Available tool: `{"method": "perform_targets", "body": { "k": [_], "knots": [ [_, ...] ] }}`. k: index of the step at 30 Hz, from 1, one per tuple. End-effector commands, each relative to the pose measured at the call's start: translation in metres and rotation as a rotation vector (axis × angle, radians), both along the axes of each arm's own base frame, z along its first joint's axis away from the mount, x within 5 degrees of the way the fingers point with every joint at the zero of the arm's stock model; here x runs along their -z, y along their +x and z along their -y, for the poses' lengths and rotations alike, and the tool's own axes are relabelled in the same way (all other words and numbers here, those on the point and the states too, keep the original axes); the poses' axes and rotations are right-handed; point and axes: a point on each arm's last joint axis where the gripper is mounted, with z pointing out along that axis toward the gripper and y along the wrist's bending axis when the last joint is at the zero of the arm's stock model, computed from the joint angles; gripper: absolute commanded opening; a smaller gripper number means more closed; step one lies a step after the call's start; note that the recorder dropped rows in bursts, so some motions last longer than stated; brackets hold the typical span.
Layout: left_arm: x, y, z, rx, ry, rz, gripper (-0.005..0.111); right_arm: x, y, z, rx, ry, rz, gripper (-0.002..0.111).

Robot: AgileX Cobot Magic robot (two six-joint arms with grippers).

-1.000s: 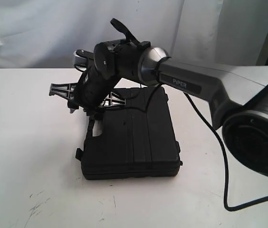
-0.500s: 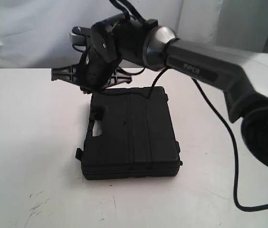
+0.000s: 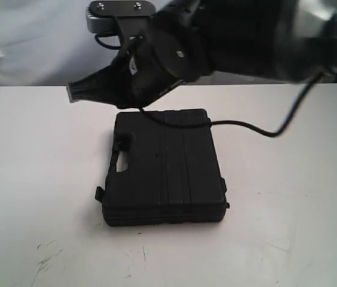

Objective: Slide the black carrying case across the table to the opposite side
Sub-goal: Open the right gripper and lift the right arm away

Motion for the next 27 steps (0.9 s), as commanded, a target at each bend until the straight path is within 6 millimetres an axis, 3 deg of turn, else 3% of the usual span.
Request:
{"method": "perform_targets", "body": {
  "k": [1,7,10,14,18,21,23,27],
  "knots": [
    [0.001,0.0,0.0,0.001,0.0,-0.001,0.0,-0.01,-0.032,0.039,-0.042,0.046,0.06,0.0],
    [0.001,0.0,0.0,0.001,0.0,-0.001,0.0,-0.011,-0.064,0.081,-0.017,0.016,0.005,0.0],
    [0.001,0.0,0.0,0.001,0.0,-0.001,0.0,-0.026,-0.068,0.099,-0.065,-0.082,0.141,0.0],
    [0.001,0.0,0.0,0.001,0.0,-0.001,0.0,-0.026,-0.07,0.113,-0.051,-0.206,0.158,0.0],
    [0.001,0.0,0.0,0.001,0.0,-0.001,0.0,-0.034,-0.077,0.133,-0.112,-0.123,0.348,0.0],
    [0.001,0.0,0.0,0.001,0.0,-0.001,0.0,-0.026,-0.087,0.169,-0.09,-0.019,0.419,0.0],
    [0.001,0.0,0.0,0.001,0.0,-0.001,0.0,-0.02,-0.095,0.2,-0.005,0.005,0.419,0.0],
    [0.001,0.0,0.0,0.001,0.0,-0.001,0.0,-0.01,-0.109,0.243,0.146,0.023,0.42,0.0]
  ]
}}
